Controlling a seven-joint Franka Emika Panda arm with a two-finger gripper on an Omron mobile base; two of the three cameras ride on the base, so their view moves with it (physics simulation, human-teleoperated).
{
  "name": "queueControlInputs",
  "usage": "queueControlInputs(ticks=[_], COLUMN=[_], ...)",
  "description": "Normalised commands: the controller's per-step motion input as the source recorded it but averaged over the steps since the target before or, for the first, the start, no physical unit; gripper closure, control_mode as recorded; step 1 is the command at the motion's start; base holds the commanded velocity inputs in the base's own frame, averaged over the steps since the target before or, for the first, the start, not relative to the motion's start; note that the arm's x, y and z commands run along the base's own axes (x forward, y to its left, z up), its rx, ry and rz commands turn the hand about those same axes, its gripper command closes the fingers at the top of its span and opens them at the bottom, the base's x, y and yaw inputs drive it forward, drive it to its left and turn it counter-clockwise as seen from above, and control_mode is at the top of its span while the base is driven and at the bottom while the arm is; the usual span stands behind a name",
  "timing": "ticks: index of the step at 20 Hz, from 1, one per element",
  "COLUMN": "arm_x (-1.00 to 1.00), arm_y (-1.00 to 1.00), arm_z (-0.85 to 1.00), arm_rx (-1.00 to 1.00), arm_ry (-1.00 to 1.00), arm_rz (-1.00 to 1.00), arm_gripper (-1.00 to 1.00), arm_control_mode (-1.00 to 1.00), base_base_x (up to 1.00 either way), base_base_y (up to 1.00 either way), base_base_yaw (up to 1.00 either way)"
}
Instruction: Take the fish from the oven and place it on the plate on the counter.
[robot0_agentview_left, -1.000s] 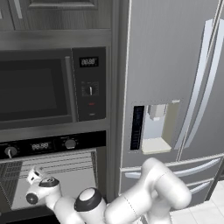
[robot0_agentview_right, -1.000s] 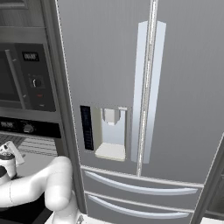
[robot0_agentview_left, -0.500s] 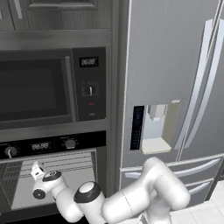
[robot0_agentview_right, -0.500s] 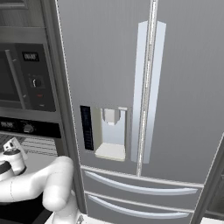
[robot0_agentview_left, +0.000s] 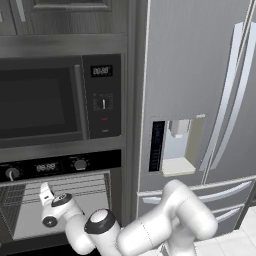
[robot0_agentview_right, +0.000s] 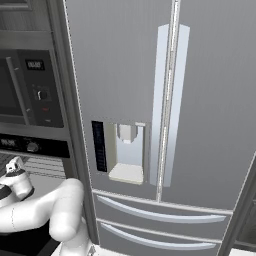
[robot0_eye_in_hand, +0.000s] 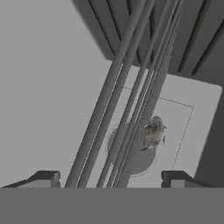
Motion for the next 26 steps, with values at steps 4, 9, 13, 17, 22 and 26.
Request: queueControlInputs(ticks=[4,9,13,17,22,26], arm_x=[0.00,0.00,0.00,-0.13,-0.35,-0.45], arm_y=[0.00,0.00,0.00,0.00,0.00,0.00], arm_z=[-0.24,-0.31,-0.34,-0.42,-0.50,-0.55], arm_rx=[0.13,0.03,0.03,0.01,0.00,0.00], arm_ry=[0.00,0.00,0.00,0.00,0.01,0.02], arm_rz=[0.00,0.00,0.00,0.00,0.00,0.00], arm_gripper=[1.00,1.00,1.00,1.00,1.00,1.00], arm_control_mode=[-1.00,-1.00,-1.00,-1.00,-1.00,-1.00], base_base_x=[0.00,0.00,0.00,0.00,0.00,0.00], base_base_y=[0.00,0.00,0.00,0.00,0.00,0.00], base_base_yaw=[0.00,0.00,0.00,0.00,0.00,0.00])
